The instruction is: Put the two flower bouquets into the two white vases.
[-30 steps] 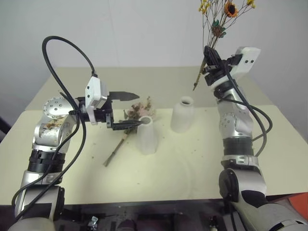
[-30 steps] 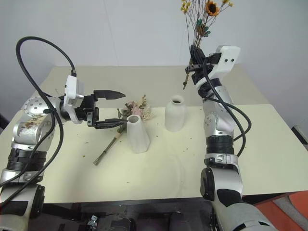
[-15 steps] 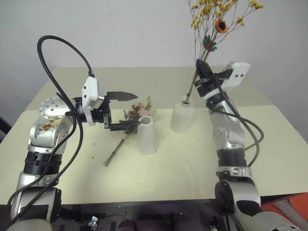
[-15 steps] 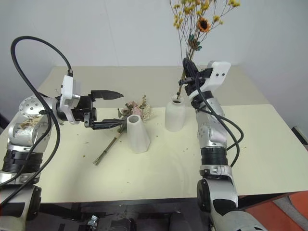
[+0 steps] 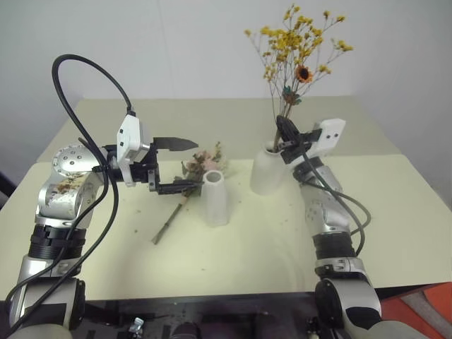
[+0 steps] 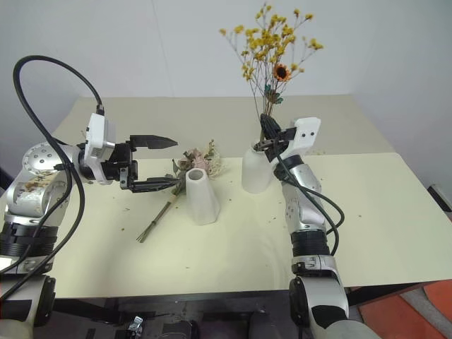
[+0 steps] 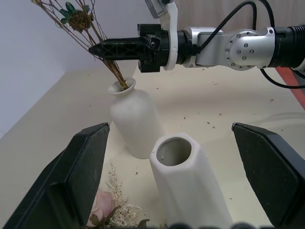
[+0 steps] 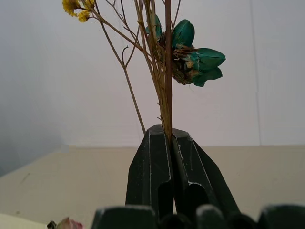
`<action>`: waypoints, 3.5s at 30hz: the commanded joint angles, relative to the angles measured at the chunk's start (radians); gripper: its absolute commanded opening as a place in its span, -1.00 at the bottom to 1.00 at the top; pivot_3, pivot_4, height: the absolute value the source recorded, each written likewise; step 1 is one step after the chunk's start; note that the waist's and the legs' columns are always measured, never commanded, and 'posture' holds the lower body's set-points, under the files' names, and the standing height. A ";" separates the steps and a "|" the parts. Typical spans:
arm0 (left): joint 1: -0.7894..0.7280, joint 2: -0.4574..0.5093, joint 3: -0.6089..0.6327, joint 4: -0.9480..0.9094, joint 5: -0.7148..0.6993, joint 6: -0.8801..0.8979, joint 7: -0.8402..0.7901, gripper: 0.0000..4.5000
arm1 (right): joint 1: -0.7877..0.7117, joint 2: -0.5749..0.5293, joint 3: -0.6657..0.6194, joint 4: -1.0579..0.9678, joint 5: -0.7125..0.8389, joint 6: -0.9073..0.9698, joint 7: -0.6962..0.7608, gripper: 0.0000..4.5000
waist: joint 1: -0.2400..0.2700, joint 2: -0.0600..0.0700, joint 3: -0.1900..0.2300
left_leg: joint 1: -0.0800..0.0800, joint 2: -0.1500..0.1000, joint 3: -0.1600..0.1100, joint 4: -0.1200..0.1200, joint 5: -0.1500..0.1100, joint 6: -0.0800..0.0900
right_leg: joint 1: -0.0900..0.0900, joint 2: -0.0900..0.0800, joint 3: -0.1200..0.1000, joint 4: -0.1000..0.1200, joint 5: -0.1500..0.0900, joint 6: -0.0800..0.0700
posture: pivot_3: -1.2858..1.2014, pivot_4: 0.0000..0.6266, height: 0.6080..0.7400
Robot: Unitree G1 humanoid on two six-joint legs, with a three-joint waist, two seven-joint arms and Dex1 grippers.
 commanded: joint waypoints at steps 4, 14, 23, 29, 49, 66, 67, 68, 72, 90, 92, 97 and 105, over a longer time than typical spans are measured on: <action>-0.002 0.017 0.037 -0.019 -0.004 -0.028 0.011 1.00 | 0.006 -0.002 -0.007 -0.046 0.002 -0.033 -0.009 -0.35 | 0.001 0.000 0.000 | 0.000 0.000 0.000 0.000 0.000 0.000 | 0.000 0.000 0.000 0.000 0.000 0.000 | 0.03 -0.52 1.00; -0.010 0.010 0.035 -0.007 0.000 -0.043 0.017 1.00 | 0.125 -0.049 0.014 -0.203 0.012 0.035 0.021 0.99 | 0.001 0.000 0.000 | 0.000 0.000 0.000 0.000 0.000 0.000 | 0.000 0.000 0.000 0.000 0.000 0.000 | 0.03 -0.52 1.00; 0.009 0.002 0.066 -0.039 -0.027 -0.014 0.057 1.00 | 0.293 -0.150 0.074 -0.493 0.031 0.150 0.101 0.99 | 0.003 0.000 0.000 | 0.000 0.000 0.000 0.000 0.000 0.000 | 0.000 0.000 0.000 -0.001 0.000 0.000 | 0.03 -0.52 1.00; 0.125 0.033 0.136 -0.159 0.064 0.056 0.294 1.00 | 0.459 -0.321 -0.004 -0.715 0.102 0.380 0.108 0.99 | 0.006 0.000 0.000 | 0.000 0.000 0.000 0.000 0.000 0.000 | 0.001 -0.001 0.000 -0.001 0.000 0.001 | 0.03 -0.52 1.00; 0.199 0.263 -0.008 -0.531 0.076 1.062 0.680 1.00 | 0.260 -0.946 0.070 -0.892 0.467 1.089 0.470 0.99 | 0.012 -0.003 0.001 | 0.000 0.000 0.001 0.001 0.000 0.000 | 0.002 -0.001 0.000 -0.003 -0.007 0.008 | 0.03 -0.52 1.00; -0.064 0.115 -0.369 -0.152 0.175 0.939 0.601 1.00 | 0.274 -0.910 0.012 -0.972 0.475 1.105 0.362 0.99 | 0.032 -0.003 0.001 | -0.003 -0.001 0.000 0.001 0.000 0.000 | 0.000 -0.001 -0.001 -0.003 -0.007 0.008 | 0.03 -0.52 1.00; -0.083 0.100 -0.375 -0.125 0.181 0.927 0.595 1.00 | 0.275 -0.908 0.008 -0.975 0.478 1.109 0.355 0.99 | 0.033 -0.003 0.001 | -0.003 -0.001 0.000 0.001 0.000 0.000 | 0.000 -0.001 -0.001 -0.003 -0.007 0.008 | 0.03 -0.52 1.00; -0.104 0.087 -0.382 -0.096 0.187 0.918 0.585 1.00 | 0.277 -0.908 0.003 -0.978 0.480 1.114 0.348 0.99 | 0.033 -0.003 0.001 | -0.003 -0.001 0.000 0.001 0.000 0.000 | 0.000 -0.001 -0.001 -0.003 -0.007 0.008 | 0.03 -0.52 1.00; -0.157 0.065 -0.422 -0.013 0.229 0.881 0.560 1.00 | 0.293 -0.913 -0.014 -0.988 0.486 1.125 0.329 0.99 | 0.031 -0.003 0.001 | -0.003 -0.001 0.000 0.001 0.000 0.000 | 0.000 -0.001 -0.001 -0.003 -0.007 0.008 | 0.03 -0.52 1.00; -0.257 -0.100 -0.481 0.313 0.352 0.765 0.446 0.83 | 0.328 -0.890 -0.034 -0.989 0.488 1.136 0.249 1.00 | 0.032 -0.003 0.001 | -0.003 -0.001 0.000 0.002 0.000 0.000 | 0.001 -0.001 -0.001 -0.002 -0.007 0.008 | 0.03 -0.52 1.00; -0.272 -0.117 -0.477 0.351 0.363 0.758 0.438 0.60 | 0.330 -0.890 -0.034 -0.987 0.485 1.136 0.243 1.00 | 0.033 -0.003 0.001 | -0.003 -0.001 0.000 0.002 0.000 0.000 | 0.001 -0.001 -0.001 -0.002 -0.007 0.008 | 0.03 -0.52 1.00; -0.290 -0.141 -0.482 0.402 0.393 0.726 0.407 -0.12 | 0.331 -0.891 -0.033 -0.983 0.480 1.134 0.235 1.00 | 0.033 -0.003 0.001 | -0.002 -0.001 0.000 0.002 0.000 0.000 | 0.001 -0.001 -0.001 -0.002 -0.007 0.008 | 0.03 -0.52 1.00; -0.294 -0.168 -0.429 0.439 0.420 0.707 0.441 -0.94 | 0.329 -0.896 -0.038 -0.987 0.479 1.133 0.230 1.00 | 0.033 -0.003 0.001 | -0.002 -0.001 0.000 0.002 0.000 0.000 | 0.001 -0.001 -0.001 -0.002 -0.006 0.008 | 0.03 -0.52 1.00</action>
